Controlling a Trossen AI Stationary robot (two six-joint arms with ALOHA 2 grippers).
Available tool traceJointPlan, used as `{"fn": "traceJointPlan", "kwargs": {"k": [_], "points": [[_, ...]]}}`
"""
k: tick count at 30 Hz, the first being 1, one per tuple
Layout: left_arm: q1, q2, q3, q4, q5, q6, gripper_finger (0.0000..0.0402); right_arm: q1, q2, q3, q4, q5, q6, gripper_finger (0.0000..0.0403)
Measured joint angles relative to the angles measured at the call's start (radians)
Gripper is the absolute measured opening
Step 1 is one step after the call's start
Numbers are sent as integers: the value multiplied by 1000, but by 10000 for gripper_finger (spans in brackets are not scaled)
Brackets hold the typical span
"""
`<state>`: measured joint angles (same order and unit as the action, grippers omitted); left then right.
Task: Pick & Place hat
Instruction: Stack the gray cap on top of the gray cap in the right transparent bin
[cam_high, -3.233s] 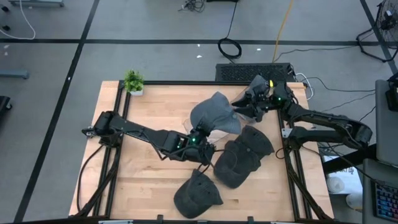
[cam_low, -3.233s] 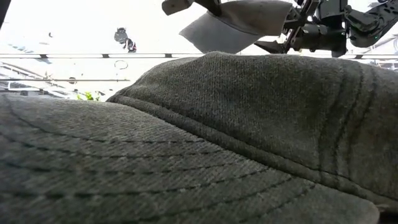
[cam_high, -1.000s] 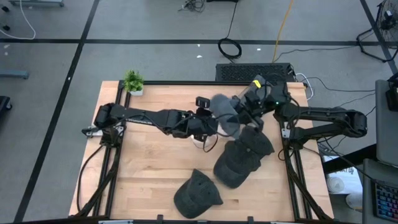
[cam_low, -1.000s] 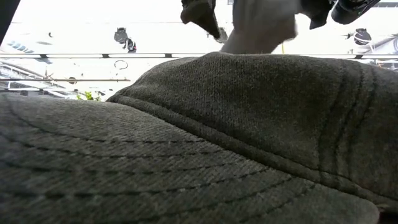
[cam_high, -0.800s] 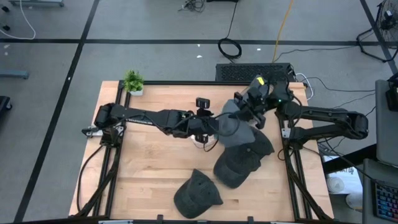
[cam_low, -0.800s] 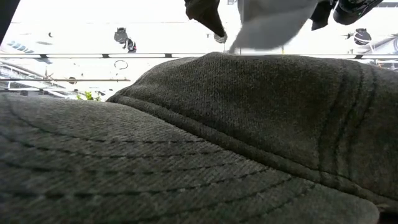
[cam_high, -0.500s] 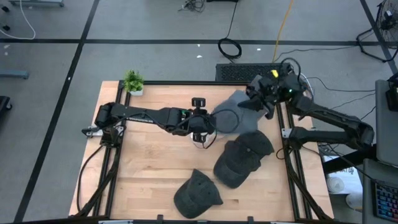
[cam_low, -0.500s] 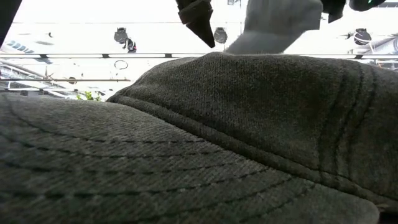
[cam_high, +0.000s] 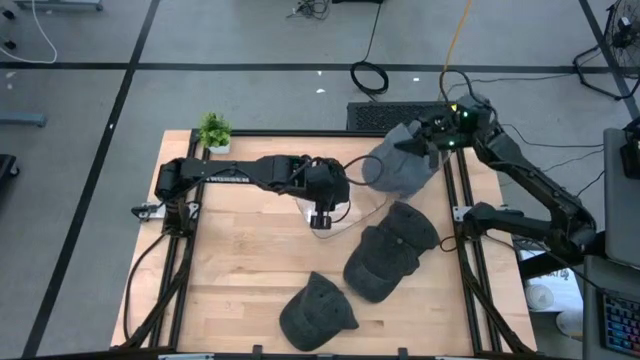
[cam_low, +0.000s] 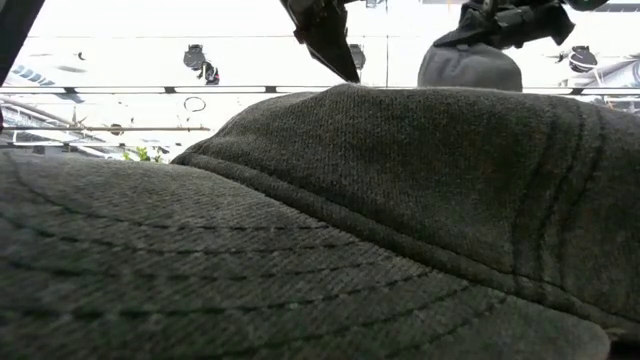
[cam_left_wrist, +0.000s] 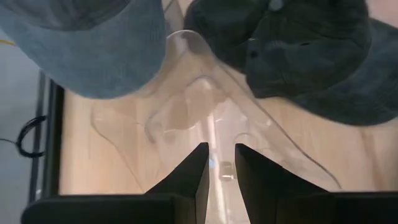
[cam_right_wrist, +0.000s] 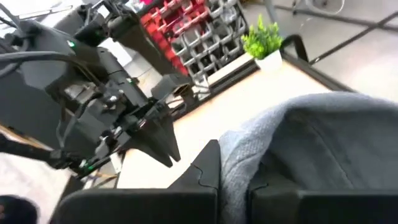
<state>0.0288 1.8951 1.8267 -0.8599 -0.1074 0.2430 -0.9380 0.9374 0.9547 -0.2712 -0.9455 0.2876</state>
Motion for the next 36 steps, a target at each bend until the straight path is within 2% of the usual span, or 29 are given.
{"fn": "traceJointPlan", "kwargs": {"k": [2,8,11,17,22,25,31,36], "points": [[2,0,0,-2,3,6,88,-47,8,19,-47,-47,-37,0],[5,0,0,-2,3,5,88,-145,23,96,-83,-51,-106,0],[5,0,0,-3,3,6,88,-153,34,140,-113,-52,-129,0],[4,0,-1,-11,3,6,88,-153,64,201,-328,-44,-257,0],[5,0,-1,-12,3,8,88,-153,67,211,-516,85,-376,0],[5,0,-1,-13,3,15,88,-152,68,211,-586,117,-415,0],[6,0,-1,-12,2,24,88,-100,85,211,-606,188,-430,0],[6,0,-1,-12,2,18,88,-44,147,211,-609,194,-434,0]]}}
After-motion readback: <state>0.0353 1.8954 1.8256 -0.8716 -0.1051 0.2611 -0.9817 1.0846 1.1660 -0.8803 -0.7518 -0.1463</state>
